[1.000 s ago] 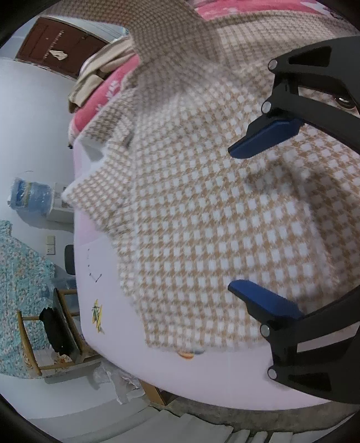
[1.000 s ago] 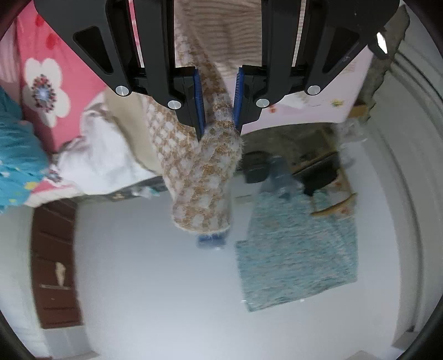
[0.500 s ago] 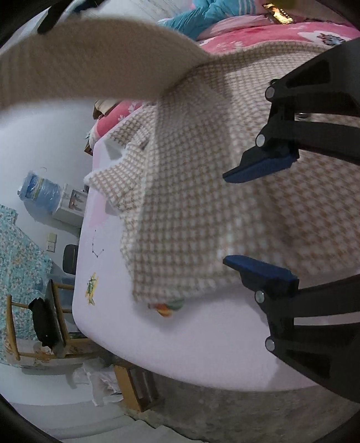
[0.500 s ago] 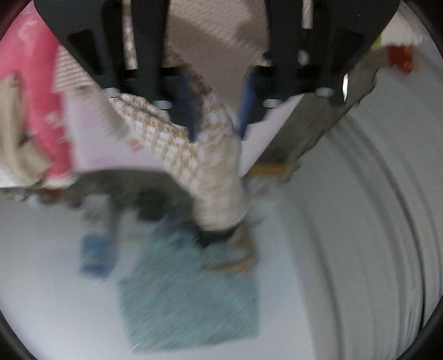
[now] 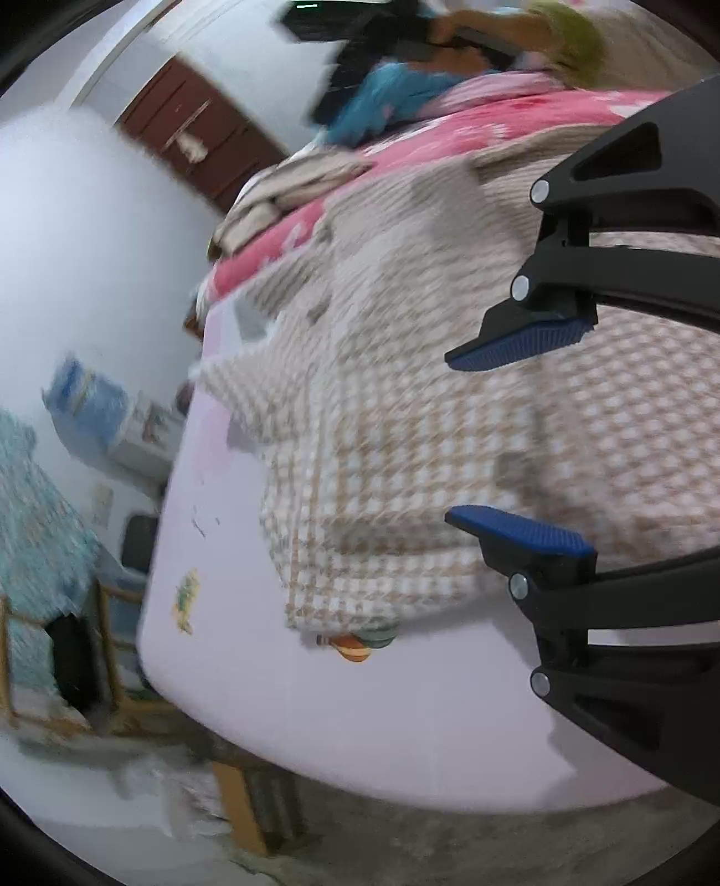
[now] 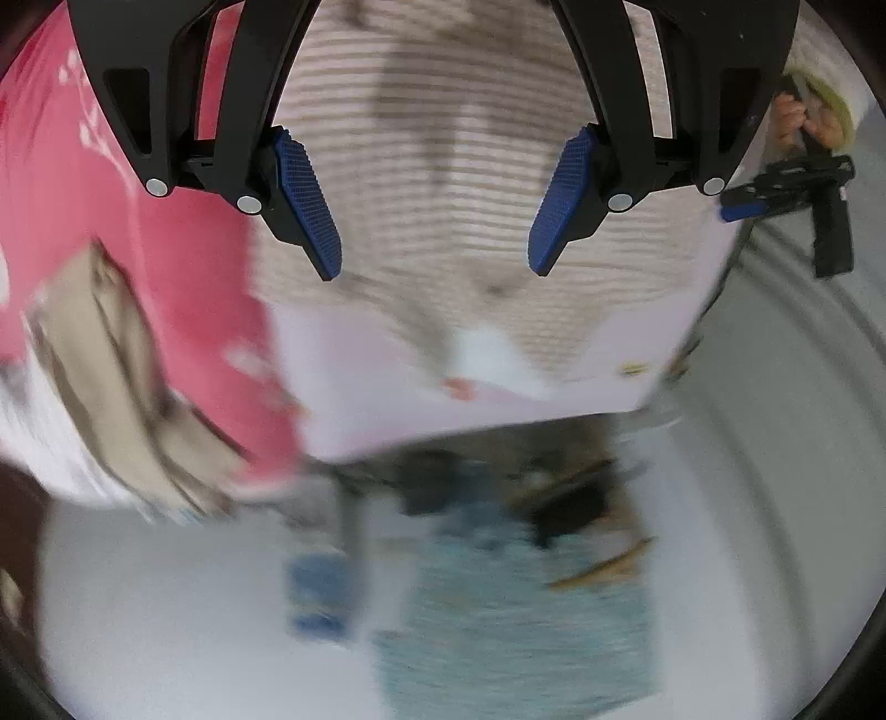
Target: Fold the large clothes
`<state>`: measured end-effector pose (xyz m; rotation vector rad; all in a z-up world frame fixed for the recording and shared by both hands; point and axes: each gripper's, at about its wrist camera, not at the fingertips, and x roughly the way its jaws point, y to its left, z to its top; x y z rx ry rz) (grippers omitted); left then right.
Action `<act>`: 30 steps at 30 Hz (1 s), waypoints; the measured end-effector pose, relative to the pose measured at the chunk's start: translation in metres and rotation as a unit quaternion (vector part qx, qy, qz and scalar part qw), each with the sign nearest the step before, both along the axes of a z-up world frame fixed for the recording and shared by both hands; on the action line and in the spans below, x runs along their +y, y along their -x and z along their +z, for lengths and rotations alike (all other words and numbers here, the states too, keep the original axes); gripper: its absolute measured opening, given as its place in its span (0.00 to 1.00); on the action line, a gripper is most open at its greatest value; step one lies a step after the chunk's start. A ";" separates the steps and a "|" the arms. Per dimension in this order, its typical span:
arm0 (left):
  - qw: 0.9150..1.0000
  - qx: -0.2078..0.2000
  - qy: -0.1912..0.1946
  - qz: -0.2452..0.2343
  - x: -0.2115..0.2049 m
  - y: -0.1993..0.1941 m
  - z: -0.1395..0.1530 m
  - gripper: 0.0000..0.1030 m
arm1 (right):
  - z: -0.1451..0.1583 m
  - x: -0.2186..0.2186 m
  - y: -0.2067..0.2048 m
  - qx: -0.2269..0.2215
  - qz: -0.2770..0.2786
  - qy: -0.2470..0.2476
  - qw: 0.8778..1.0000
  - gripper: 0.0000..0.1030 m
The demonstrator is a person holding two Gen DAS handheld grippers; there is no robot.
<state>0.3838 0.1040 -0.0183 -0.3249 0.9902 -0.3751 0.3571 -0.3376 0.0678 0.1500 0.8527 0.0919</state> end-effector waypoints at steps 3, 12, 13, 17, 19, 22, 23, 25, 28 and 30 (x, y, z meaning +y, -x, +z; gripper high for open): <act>0.999 0.025 0.008 0.029 0.004 -0.024 -0.011 0.48 | -0.029 -0.049 -0.013 0.040 -0.056 -0.038 0.997 0.65; 0.997 0.034 -0.045 0.045 -0.001 -0.046 -0.028 0.48 | -0.086 -0.078 -0.038 0.109 -0.084 -0.079 0.987 0.44; 0.997 0.032 -0.046 0.045 -0.001 -0.046 -0.028 0.48 | -0.090 -0.079 -0.039 0.111 -0.082 -0.079 0.987 0.38; 0.998 0.024 -0.042 0.047 0.000 -0.044 -0.029 0.48 | -0.095 -0.076 -0.045 0.113 -0.078 -0.075 0.988 0.29; 0.998 0.020 -0.041 0.047 0.000 -0.043 -0.029 0.39 | -0.097 -0.076 -0.048 0.110 -0.075 -0.065 0.989 0.24; 0.998 0.011 -0.043 0.041 -0.003 -0.041 -0.028 0.20 | -0.093 -0.073 -0.047 0.107 -0.073 -0.048 0.990 0.19; 0.998 0.003 -0.052 0.037 -0.005 -0.041 -0.026 0.11 | -0.092 -0.072 -0.047 0.105 -0.073 -0.043 0.991 0.18; 0.998 -0.011 -0.059 0.031 -0.008 -0.038 -0.019 0.08 | -0.089 -0.069 -0.046 0.100 -0.074 -0.033 0.992 0.16; 0.998 -0.038 -0.024 0.043 0.002 -0.032 0.004 0.07 | -0.086 -0.065 -0.044 0.092 -0.076 -0.026 0.992 0.16; 0.996 -0.066 -0.016 0.053 0.010 -0.027 0.021 0.07 | -0.085 -0.061 -0.044 0.089 -0.076 -0.023 0.993 0.16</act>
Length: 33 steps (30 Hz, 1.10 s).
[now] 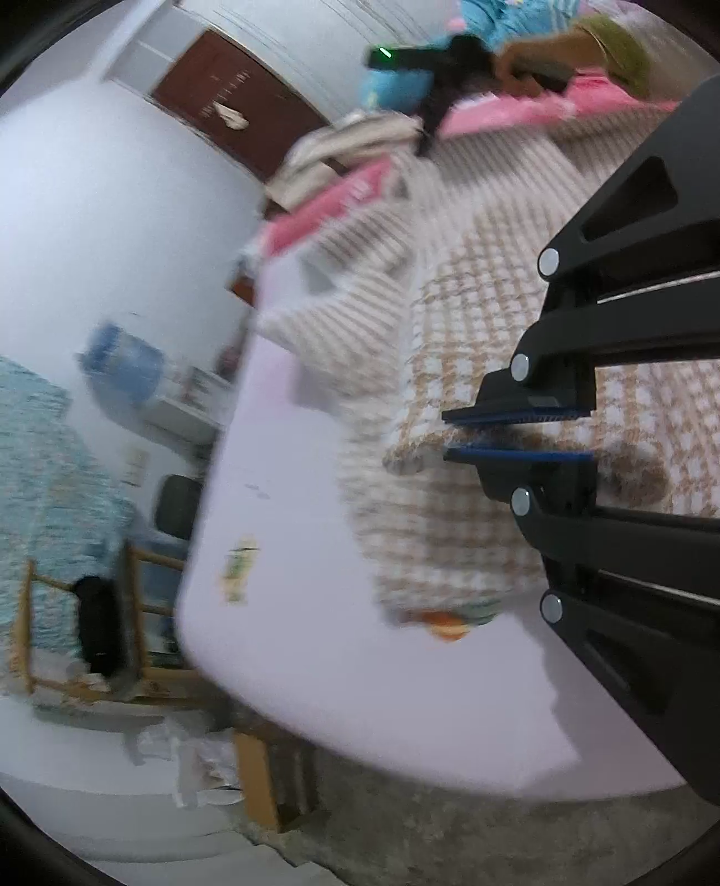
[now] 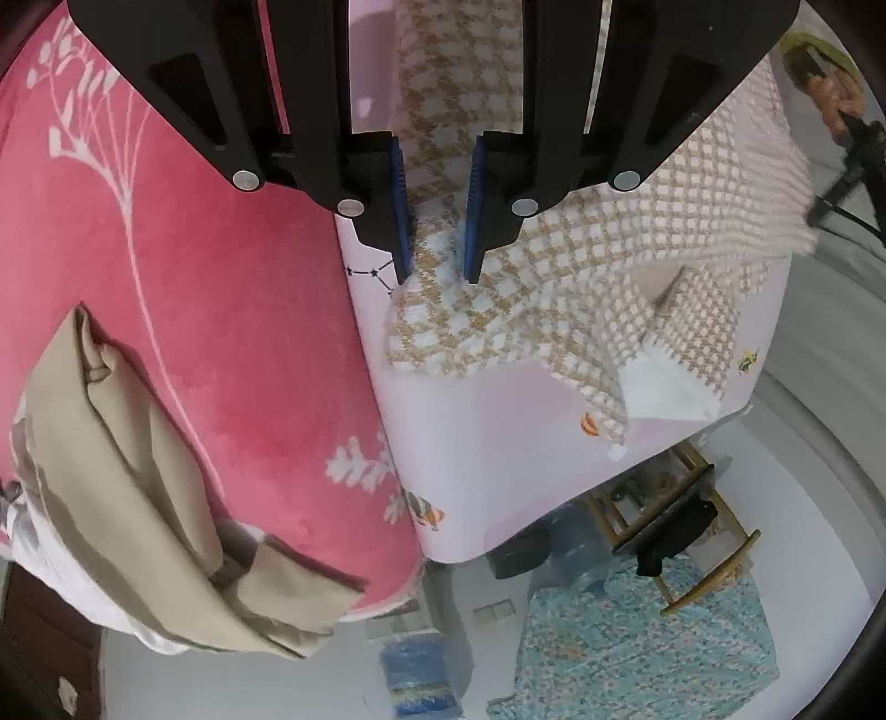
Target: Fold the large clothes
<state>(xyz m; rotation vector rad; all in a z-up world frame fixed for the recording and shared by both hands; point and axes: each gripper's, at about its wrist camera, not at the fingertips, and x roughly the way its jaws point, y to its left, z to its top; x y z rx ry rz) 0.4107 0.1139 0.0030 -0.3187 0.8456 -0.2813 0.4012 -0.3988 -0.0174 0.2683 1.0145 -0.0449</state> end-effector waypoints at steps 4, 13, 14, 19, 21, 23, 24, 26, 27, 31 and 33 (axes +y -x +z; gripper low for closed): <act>0.999 -0.010 -0.035 0.020 0.007 0.002 0.003 0.07 | 0.000 0.013 -0.002 -0.006 0.010 0.009 1.000 0.17; 0.997 0.036 -0.058 0.023 0.007 0.003 -0.041 0.07 | -0.016 0.036 -0.012 -0.015 0.019 0.105 0.994 0.18; 0.997 0.034 -0.066 0.022 0.004 0.003 -0.041 0.07 | -0.017 0.036 -0.014 -0.016 0.018 0.110 0.994 0.18; 0.996 0.029 -0.079 0.022 0.000 0.004 -0.044 0.07 | -0.021 0.033 -0.021 -0.017 0.010 0.119 0.993 0.18; 0.996 0.027 -0.081 0.021 0.001 0.004 -0.044 0.08 | -0.021 0.032 -0.022 -0.016 0.011 0.123 0.992 0.19; 0.996 0.025 -0.084 0.019 0.000 0.004 -0.044 0.08 | -0.019 0.028 -0.022 -0.012 0.007 0.116 0.993 0.24; 0.996 0.024 -0.083 0.018 0.001 0.004 -0.043 0.09 | -0.015 0.024 -0.021 -0.009 0.001 0.103 0.995 0.26; 0.997 0.018 -0.077 0.018 0.005 0.008 -0.037 0.11 | 0.000 0.021 -0.013 -0.024 -0.007 0.095 0.995 0.27; 0.997 0.008 -0.074 0.020 0.009 0.013 -0.030 0.11 | 0.007 0.022 -0.008 -0.034 -0.008 0.097 0.995 0.28; 0.995 -0.041 -0.094 0.016 0.011 0.028 -0.010 0.11 | 0.033 0.040 0.012 -0.064 0.041 0.101 0.992 0.28; 0.995 -0.044 -0.093 0.000 0.004 0.028 -0.008 0.11 | 0.028 0.058 0.016 -0.051 0.081 0.109 0.989 0.28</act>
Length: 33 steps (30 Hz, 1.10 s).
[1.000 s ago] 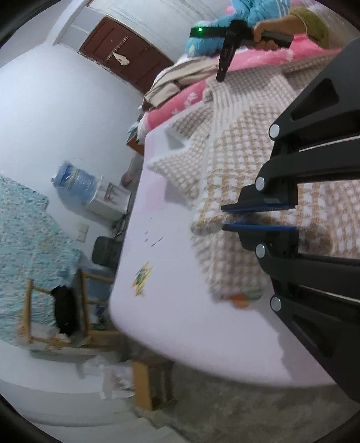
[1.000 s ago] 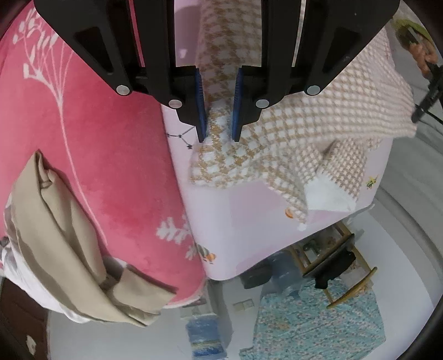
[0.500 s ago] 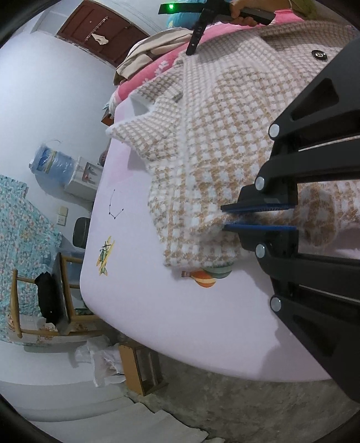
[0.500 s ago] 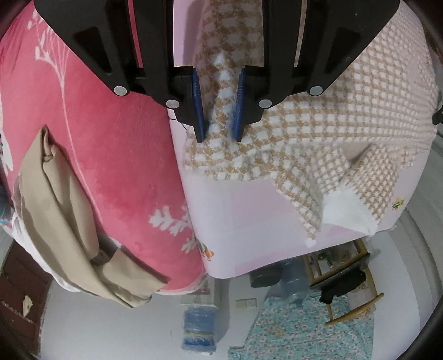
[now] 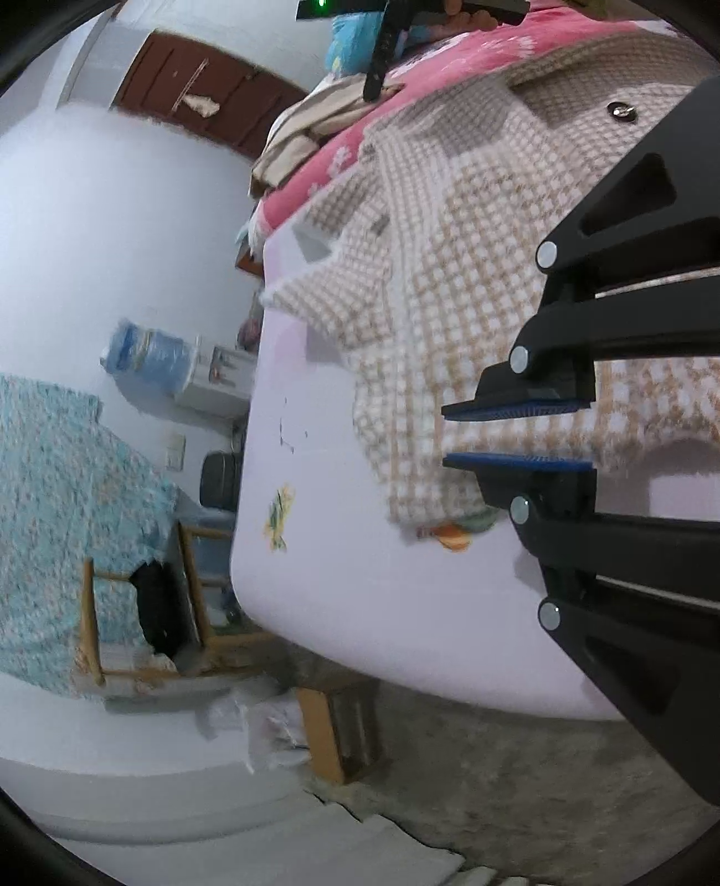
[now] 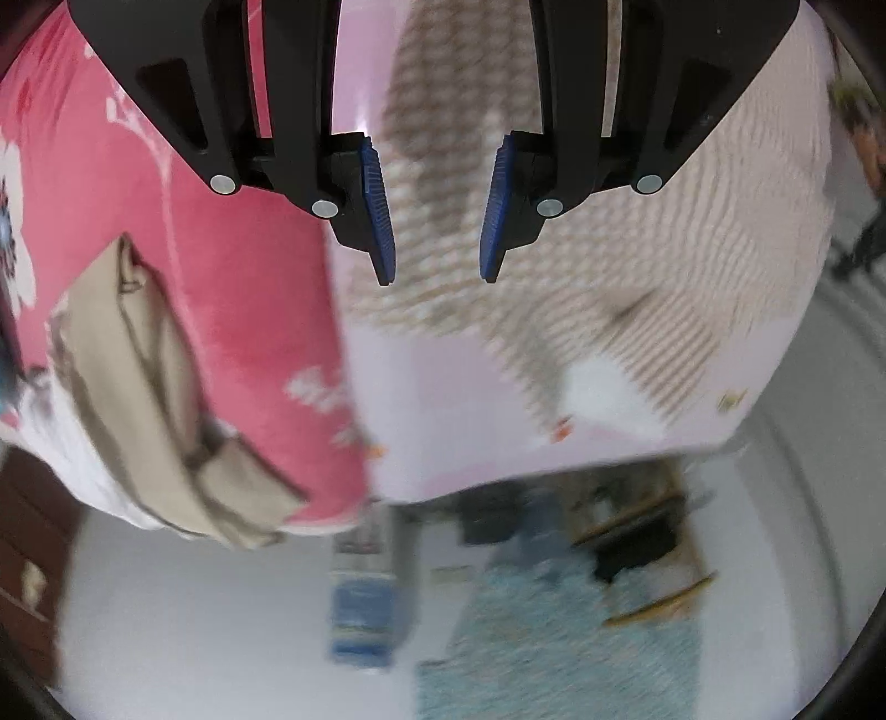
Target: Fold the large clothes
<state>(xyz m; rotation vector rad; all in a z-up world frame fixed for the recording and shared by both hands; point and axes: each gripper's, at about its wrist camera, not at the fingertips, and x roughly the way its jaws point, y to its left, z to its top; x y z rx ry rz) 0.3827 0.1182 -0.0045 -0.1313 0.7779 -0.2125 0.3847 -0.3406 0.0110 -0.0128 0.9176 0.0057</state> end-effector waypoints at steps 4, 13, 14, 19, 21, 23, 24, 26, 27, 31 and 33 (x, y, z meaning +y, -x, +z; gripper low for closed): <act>0.998 0.056 -0.015 -0.013 -0.020 -0.014 -0.024 0.11 | -0.040 0.015 -0.009 0.054 -0.002 0.065 0.996 0.24; 0.999 0.033 -0.012 -0.029 -0.018 0.002 -0.014 0.12 | -0.031 0.025 0.007 0.045 0.006 0.036 0.998 0.25; 0.998 0.028 -0.011 -0.049 -0.024 0.007 -0.009 0.12 | -0.026 0.035 0.014 0.039 0.025 0.029 0.998 0.25; 0.993 0.078 -0.031 -0.087 -0.056 0.011 -0.033 0.13 | -0.055 0.092 0.040 0.071 0.122 0.024 0.990 0.26; 0.994 0.066 -0.034 -0.081 -0.057 0.013 -0.044 0.13 | -0.080 0.097 0.040 0.091 0.117 0.051 0.988 0.26; 0.994 0.071 -0.028 -0.078 -0.055 0.014 -0.042 0.13 | -0.078 0.094 0.042 0.084 0.111 0.043 0.989 0.27; 0.994 0.074 -0.024 -0.073 -0.054 0.015 -0.040 0.13 | -0.075 0.093 0.043 0.086 0.103 0.038 0.990 0.27; 0.994 0.070 -0.026 -0.074 -0.052 0.022 -0.033 0.13 | -0.062 0.093 0.052 0.084 0.097 0.026 0.991 0.29; 0.994 0.061 -0.036 -0.079 -0.052 0.029 -0.029 0.13 | -0.056 0.093 0.057 0.078 0.104 0.027 0.991 0.30; 0.993 0.063 -0.042 -0.094 -0.053 0.043 -0.030 0.20 | -0.049 0.099 0.080 0.065 0.110 0.045 0.991 0.43; 0.992 0.077 -0.046 -0.088 -0.054 0.041 -0.040 0.20 | -0.063 0.093 0.079 0.083 0.091 0.055 0.991 0.49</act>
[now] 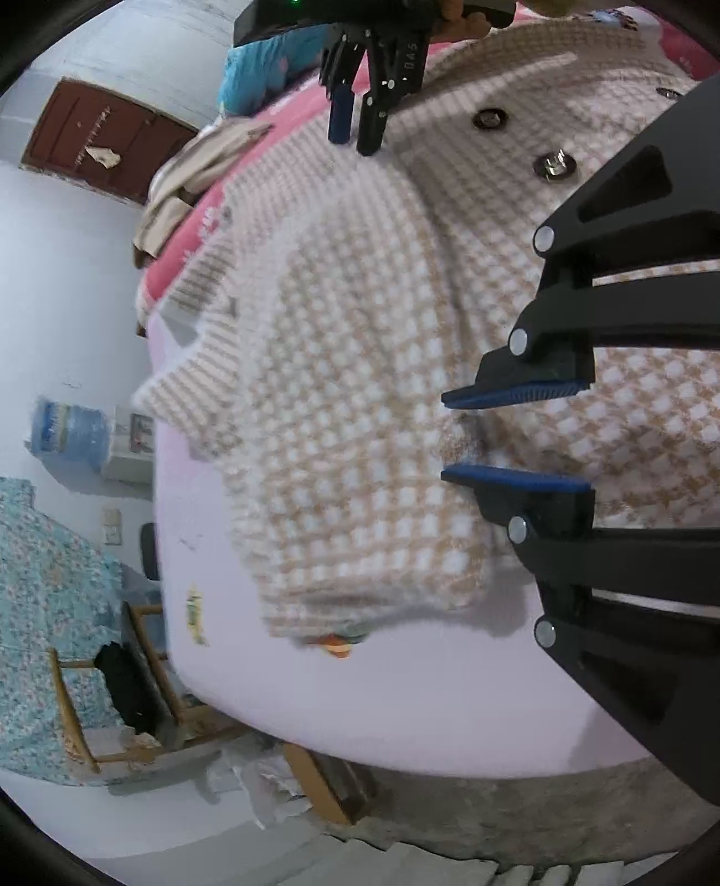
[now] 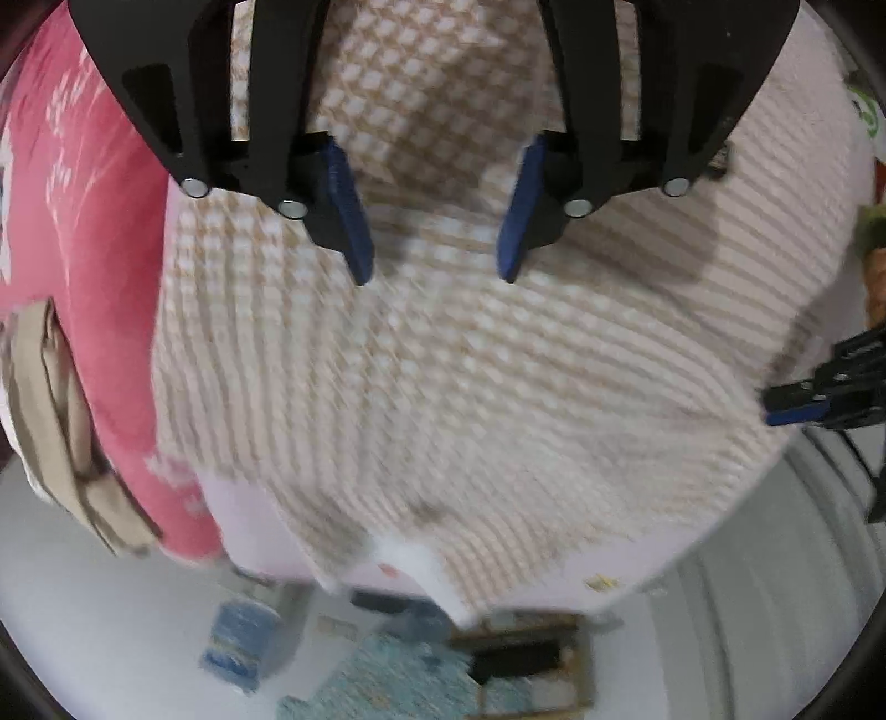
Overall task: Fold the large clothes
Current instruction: 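Open both grippers and move them over the coat hem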
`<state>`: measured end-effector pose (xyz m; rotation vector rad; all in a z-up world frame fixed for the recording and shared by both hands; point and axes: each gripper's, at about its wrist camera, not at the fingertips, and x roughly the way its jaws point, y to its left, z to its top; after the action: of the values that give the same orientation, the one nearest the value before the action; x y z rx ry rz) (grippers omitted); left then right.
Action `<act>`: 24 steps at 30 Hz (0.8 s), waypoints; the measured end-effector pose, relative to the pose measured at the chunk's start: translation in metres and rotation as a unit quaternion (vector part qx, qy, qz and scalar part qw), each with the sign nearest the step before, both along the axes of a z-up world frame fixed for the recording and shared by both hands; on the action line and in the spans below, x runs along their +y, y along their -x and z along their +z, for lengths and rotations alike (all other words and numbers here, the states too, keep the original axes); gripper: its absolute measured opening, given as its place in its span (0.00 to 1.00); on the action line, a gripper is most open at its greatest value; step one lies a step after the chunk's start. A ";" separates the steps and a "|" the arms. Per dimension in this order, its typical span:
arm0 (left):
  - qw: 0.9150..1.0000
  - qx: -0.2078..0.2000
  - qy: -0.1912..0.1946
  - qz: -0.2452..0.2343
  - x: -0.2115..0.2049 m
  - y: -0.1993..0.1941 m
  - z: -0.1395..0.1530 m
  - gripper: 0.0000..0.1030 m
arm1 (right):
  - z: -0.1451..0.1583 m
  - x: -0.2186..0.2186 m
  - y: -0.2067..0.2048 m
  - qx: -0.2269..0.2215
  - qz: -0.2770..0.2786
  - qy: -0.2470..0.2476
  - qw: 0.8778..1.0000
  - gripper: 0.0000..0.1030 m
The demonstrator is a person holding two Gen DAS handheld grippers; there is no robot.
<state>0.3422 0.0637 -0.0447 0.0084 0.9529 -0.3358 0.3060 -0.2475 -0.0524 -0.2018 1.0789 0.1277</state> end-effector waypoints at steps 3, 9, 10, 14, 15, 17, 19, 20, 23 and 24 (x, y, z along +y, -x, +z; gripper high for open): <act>1.000 0.004 0.004 0.012 0.002 0.000 0.005 0.20 | -0.008 -0.017 -0.004 0.021 -0.039 -0.050 0.998 0.49; 1.000 -0.014 0.006 0.003 0.005 0.050 0.034 0.41 | 0.039 -0.014 0.057 -0.024 -0.068 -0.102 0.992 0.65; 1.000 -0.012 0.005 -0.006 0.004 0.068 0.035 0.46 | 0.044 -0.012 0.077 -0.030 -0.072 -0.110 0.991 0.68; 1.000 0.006 -0.011 -0.027 -0.006 0.120 0.031 0.62 | 0.045 0.000 0.142 -0.033 -0.075 -0.127 0.988 0.75; 0.999 0.012 -0.013 -0.030 -0.009 0.133 0.029 0.63 | 0.041 0.005 0.162 -0.032 -0.078 -0.122 0.989 0.75; 0.999 0.023 -0.018 -0.032 -0.015 0.154 0.023 0.69 | 0.035 0.012 0.190 -0.029 -0.084 -0.115 0.989 0.76; 0.999 0.025 -0.031 -0.028 -0.021 0.173 0.015 0.73 | 0.030 0.019 0.206 -0.023 -0.090 -0.113 0.989 0.77; 0.999 0.026 -0.035 -0.024 -0.024 0.181 0.011 0.75 | 0.025 0.021 0.216 -0.021 -0.097 -0.109 0.989 0.78; 0.998 0.033 -0.057 -0.006 -0.033 0.201 -0.007 0.76 | 0.014 0.022 0.242 -0.013 -0.114 -0.093 0.989 0.78; 0.997 0.037 -0.064 0.001 -0.036 0.206 -0.015 0.77 | 0.008 0.020 0.247 -0.009 -0.117 -0.088 0.989 0.78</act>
<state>0.1360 0.0277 -0.0594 0.1126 1.0476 -0.2742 0.0594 -0.2270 -0.0440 0.0822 1.0593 0.0092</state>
